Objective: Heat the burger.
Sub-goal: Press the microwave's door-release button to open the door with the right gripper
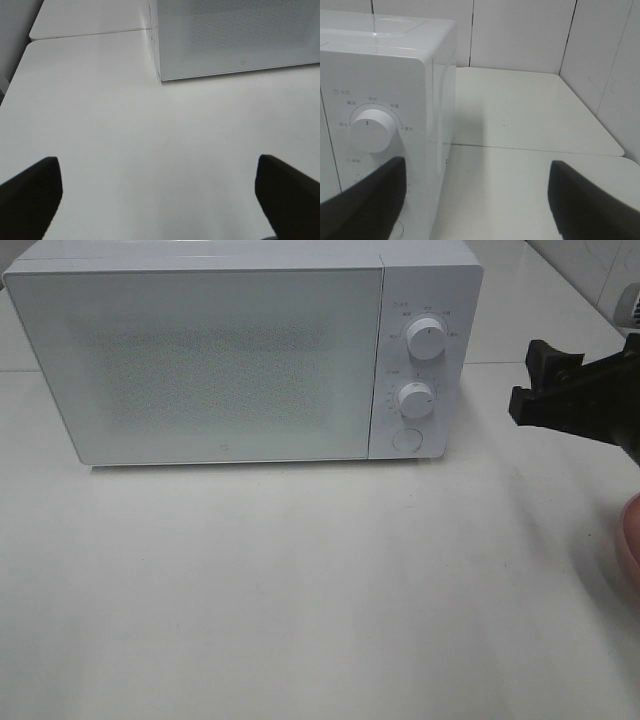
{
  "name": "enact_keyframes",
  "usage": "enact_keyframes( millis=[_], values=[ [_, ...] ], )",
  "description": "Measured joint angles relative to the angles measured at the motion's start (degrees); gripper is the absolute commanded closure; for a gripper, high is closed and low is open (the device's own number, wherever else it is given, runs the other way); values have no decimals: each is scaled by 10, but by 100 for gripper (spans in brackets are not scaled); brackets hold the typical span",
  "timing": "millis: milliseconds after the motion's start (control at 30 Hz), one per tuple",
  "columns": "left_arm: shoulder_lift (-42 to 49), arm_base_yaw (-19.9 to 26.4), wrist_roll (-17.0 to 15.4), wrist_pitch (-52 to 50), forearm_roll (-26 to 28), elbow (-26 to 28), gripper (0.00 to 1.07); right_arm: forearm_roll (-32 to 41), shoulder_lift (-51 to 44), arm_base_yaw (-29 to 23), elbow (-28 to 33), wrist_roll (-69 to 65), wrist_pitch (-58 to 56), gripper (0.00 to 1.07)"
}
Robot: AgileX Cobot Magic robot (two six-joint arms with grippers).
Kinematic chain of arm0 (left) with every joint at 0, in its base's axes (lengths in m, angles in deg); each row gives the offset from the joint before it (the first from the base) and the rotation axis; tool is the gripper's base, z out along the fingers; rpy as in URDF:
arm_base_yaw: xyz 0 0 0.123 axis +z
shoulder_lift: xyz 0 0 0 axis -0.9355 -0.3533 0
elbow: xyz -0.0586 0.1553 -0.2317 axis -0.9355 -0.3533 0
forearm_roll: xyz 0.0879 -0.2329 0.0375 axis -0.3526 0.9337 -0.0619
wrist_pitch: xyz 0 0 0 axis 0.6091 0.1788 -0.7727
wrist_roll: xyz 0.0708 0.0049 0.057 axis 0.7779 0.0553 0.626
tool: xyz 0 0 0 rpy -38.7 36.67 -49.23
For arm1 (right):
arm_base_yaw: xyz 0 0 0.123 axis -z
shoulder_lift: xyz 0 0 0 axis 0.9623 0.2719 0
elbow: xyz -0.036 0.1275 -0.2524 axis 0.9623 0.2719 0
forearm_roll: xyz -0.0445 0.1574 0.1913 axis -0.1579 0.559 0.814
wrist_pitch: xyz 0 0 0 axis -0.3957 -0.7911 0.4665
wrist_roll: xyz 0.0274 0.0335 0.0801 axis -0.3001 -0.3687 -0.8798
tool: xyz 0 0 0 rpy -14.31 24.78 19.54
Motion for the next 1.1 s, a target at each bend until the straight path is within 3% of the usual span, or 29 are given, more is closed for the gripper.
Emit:
enact_keyframes(
  millis=[533, 833, 1100],
  values=[
    [0, 0, 0, 0, 0, 0, 9, 148, 135, -183, -22, 9, 95, 32],
    [0, 0, 0, 0, 0, 0, 9, 160, 168, -225, -30, -17, 96, 32],
    [0, 0, 0, 0, 0, 0, 9, 160, 168, -227, -30, -83, 96, 36]
  ],
)
